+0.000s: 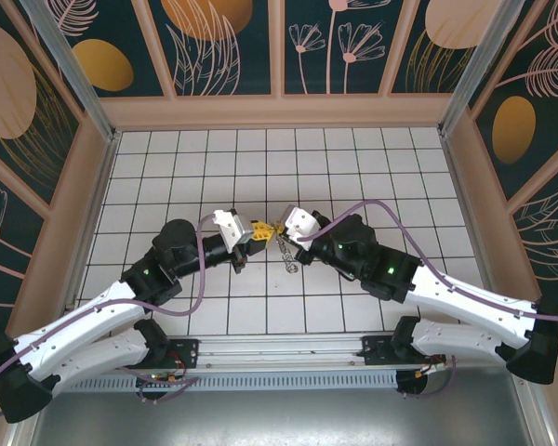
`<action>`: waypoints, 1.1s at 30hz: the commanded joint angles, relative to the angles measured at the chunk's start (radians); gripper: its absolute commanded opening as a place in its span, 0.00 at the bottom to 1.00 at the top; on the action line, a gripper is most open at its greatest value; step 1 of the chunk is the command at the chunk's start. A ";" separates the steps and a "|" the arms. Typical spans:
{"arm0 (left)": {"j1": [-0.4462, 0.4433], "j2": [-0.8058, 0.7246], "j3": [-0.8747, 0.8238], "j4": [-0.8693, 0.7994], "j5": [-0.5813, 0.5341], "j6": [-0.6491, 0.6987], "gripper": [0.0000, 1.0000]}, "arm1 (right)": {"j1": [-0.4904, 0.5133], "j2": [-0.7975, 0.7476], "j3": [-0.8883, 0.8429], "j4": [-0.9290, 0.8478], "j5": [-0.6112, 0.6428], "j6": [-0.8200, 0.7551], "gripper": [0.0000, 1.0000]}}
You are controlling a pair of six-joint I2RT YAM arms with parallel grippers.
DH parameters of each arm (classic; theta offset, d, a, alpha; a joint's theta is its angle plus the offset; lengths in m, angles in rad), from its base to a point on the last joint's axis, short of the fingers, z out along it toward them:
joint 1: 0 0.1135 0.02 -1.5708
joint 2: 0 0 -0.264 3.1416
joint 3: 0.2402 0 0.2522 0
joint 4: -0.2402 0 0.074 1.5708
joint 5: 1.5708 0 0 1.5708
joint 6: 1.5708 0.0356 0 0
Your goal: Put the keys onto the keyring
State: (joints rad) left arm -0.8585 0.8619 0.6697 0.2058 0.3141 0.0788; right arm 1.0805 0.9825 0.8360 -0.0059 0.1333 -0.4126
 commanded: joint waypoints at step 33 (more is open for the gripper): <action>0.000 0.040 -0.003 -0.088 -0.177 -0.041 0.72 | -0.083 0.057 0.140 -0.080 0.054 -0.045 0.00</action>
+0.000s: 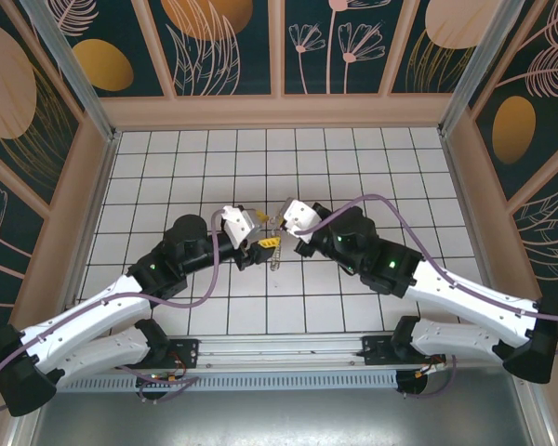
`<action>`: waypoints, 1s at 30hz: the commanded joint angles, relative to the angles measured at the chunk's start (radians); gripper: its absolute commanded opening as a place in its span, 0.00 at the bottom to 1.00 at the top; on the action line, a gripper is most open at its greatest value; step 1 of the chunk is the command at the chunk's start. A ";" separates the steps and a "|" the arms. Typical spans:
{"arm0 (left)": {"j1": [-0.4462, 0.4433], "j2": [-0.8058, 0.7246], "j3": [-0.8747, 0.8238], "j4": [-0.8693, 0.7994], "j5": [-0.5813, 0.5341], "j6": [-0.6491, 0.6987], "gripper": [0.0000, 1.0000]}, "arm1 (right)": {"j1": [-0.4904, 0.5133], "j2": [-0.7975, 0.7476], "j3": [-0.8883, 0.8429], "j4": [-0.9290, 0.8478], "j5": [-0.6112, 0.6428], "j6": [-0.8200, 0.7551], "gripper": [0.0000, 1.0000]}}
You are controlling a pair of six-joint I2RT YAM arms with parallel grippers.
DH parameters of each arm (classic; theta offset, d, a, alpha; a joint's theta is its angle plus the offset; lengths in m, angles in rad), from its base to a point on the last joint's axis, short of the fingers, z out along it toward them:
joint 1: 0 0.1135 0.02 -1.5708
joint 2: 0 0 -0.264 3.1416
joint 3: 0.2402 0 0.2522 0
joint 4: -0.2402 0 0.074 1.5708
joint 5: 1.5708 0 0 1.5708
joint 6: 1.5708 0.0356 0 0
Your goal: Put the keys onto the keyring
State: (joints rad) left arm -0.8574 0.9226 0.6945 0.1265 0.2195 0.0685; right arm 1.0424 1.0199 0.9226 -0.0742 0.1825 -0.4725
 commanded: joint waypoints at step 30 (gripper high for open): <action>-0.001 -0.243 -0.236 0.062 -0.388 -0.162 0.99 | -0.427 0.584 0.138 0.180 -0.384 0.198 0.00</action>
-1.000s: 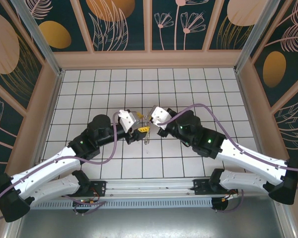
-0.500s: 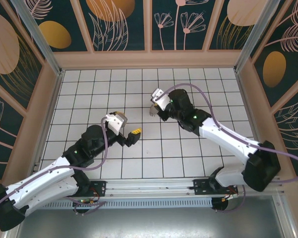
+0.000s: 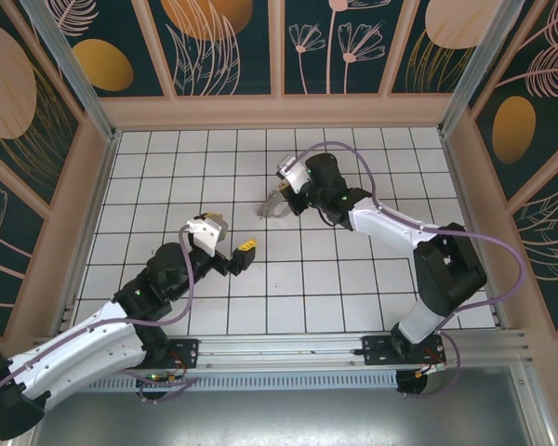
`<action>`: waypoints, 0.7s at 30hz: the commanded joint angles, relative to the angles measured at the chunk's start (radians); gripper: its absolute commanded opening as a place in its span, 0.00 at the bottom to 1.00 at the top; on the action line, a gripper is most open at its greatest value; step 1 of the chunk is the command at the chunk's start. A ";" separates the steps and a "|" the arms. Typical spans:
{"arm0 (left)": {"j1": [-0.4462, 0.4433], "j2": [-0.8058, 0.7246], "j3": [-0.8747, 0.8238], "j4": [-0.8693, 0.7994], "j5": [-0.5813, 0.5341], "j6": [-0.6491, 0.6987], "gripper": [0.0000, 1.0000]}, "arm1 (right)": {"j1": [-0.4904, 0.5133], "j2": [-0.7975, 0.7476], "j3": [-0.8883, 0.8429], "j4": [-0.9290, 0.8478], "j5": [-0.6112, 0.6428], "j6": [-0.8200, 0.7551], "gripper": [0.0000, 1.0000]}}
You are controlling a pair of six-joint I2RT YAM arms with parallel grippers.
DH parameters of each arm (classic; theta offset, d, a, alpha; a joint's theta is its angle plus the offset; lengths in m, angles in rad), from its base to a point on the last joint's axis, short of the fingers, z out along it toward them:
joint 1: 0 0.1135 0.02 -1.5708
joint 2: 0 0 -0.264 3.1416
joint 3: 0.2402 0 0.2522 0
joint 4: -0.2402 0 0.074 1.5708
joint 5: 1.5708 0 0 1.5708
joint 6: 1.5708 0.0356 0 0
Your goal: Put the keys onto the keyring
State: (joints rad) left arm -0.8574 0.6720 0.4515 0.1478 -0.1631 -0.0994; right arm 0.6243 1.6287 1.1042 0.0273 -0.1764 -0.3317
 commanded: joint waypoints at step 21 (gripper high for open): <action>-0.001 0.214 0.087 0.092 0.024 -0.007 0.99 | -0.102 -0.274 -0.604 0.313 -0.106 0.327 0.07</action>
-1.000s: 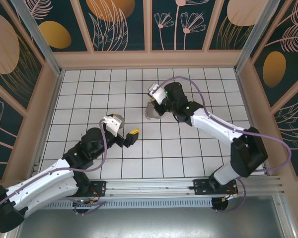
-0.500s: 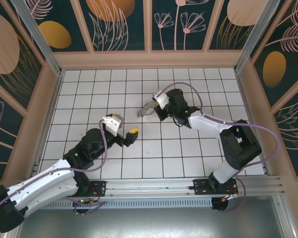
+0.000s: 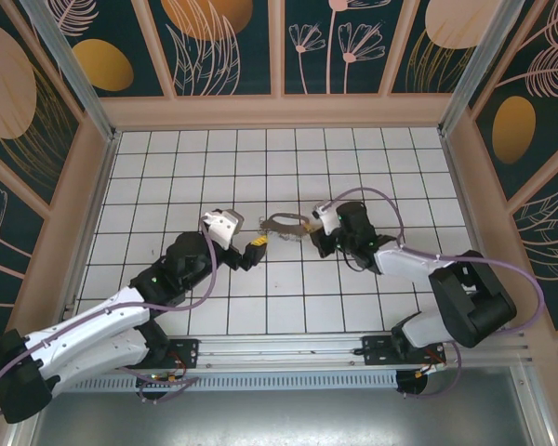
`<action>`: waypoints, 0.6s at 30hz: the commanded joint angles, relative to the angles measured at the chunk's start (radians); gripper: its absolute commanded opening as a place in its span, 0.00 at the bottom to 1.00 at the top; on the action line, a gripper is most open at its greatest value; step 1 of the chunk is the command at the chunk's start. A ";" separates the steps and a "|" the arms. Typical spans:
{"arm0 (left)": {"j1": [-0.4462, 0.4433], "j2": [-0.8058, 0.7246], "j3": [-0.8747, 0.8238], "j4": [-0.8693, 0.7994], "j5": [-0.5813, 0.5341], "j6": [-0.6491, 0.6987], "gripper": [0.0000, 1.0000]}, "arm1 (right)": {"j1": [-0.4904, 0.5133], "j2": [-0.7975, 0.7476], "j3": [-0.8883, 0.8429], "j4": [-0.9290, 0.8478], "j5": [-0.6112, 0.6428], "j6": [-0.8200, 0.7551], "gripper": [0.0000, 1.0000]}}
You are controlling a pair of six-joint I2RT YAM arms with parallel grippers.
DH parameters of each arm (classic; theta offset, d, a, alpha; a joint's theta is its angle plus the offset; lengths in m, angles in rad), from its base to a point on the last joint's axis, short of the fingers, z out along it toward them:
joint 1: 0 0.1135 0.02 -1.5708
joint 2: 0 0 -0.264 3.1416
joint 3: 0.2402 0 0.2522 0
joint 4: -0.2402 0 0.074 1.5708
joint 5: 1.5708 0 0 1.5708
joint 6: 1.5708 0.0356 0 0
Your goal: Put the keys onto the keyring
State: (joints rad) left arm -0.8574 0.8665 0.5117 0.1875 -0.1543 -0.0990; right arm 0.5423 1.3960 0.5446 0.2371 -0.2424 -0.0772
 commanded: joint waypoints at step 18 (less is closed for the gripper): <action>0.371 0.161 -0.046 0.111 0.075 -0.279 0.99 | -0.127 -0.629 -0.294 0.261 0.238 0.041 0.99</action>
State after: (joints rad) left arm -0.5610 1.0233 0.4892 0.2474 -0.1276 -0.2985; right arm 0.4263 0.8368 0.3294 0.3771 -0.1101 -0.0025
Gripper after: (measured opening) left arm 0.988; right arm 0.988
